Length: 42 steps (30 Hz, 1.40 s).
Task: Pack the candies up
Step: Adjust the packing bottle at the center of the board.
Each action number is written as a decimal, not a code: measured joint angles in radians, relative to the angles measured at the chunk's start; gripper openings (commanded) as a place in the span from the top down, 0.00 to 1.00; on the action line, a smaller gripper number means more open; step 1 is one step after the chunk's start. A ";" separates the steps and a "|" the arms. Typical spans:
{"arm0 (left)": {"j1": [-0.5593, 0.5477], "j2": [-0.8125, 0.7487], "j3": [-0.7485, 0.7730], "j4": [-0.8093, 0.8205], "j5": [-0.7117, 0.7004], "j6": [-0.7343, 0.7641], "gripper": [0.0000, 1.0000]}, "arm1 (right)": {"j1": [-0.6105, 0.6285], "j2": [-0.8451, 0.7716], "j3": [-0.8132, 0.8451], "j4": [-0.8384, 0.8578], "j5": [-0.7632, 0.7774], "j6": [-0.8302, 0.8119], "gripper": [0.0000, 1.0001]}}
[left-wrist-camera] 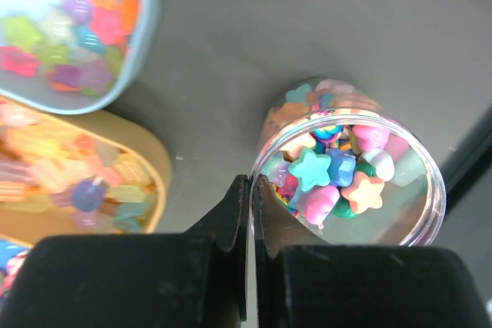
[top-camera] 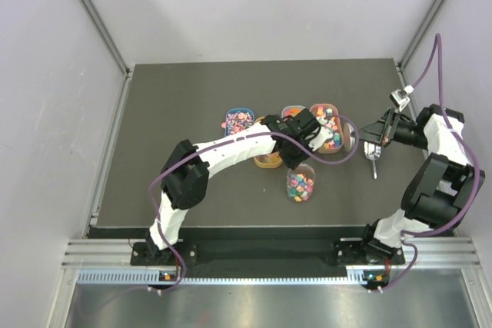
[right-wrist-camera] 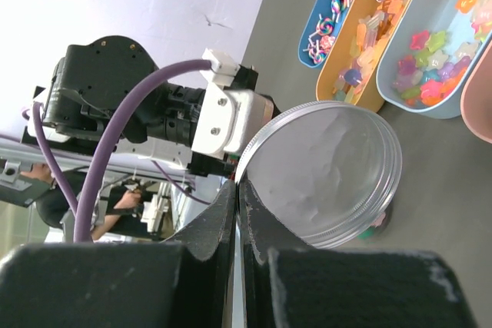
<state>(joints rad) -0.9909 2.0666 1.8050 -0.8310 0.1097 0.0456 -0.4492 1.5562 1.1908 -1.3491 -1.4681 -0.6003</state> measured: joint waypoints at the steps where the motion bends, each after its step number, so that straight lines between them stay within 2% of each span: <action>1: 0.002 0.000 0.000 0.005 -0.014 0.005 1.00 | 0.000 0.000 0.000 0.000 0.000 0.000 1.00; 10: 0.042 0.002 0.008 0.030 -0.156 0.057 1.00 | -0.007 0.000 -0.006 0.003 0.000 0.002 1.00; 20: 0.048 -0.003 -0.001 0.032 -0.148 0.060 1.00 | -0.010 0.000 -0.008 0.004 0.000 0.007 1.00; 30: 0.022 -0.072 -0.104 0.060 -0.129 0.053 1.00 | -0.012 0.008 -0.009 0.006 0.000 0.007 1.00; 36: 0.000 -0.079 -0.111 0.051 -0.121 0.050 1.00 | -0.012 0.013 -0.009 0.005 0.000 0.005 1.00; 37: 0.000 -0.079 -0.111 0.051 -0.122 0.049 0.79 | -0.012 0.014 -0.009 0.003 0.000 0.004 1.00; 38: 0.001 -0.079 -0.111 0.051 -0.122 0.047 0.68 | -0.012 0.014 -0.009 0.003 0.000 0.002 1.00; 41: 0.000 -0.080 -0.111 0.041 -0.127 0.032 0.52 | -0.012 0.014 -0.009 0.002 0.000 -0.001 1.00; 42: 0.001 -0.082 -0.111 0.039 -0.132 0.030 0.51 | -0.012 0.014 -0.009 0.002 0.000 -0.002 1.00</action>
<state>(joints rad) -0.9897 1.9846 1.6936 -0.7921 -0.0227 0.0753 -0.4614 1.5707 1.1820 -1.3472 -1.4681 -0.6022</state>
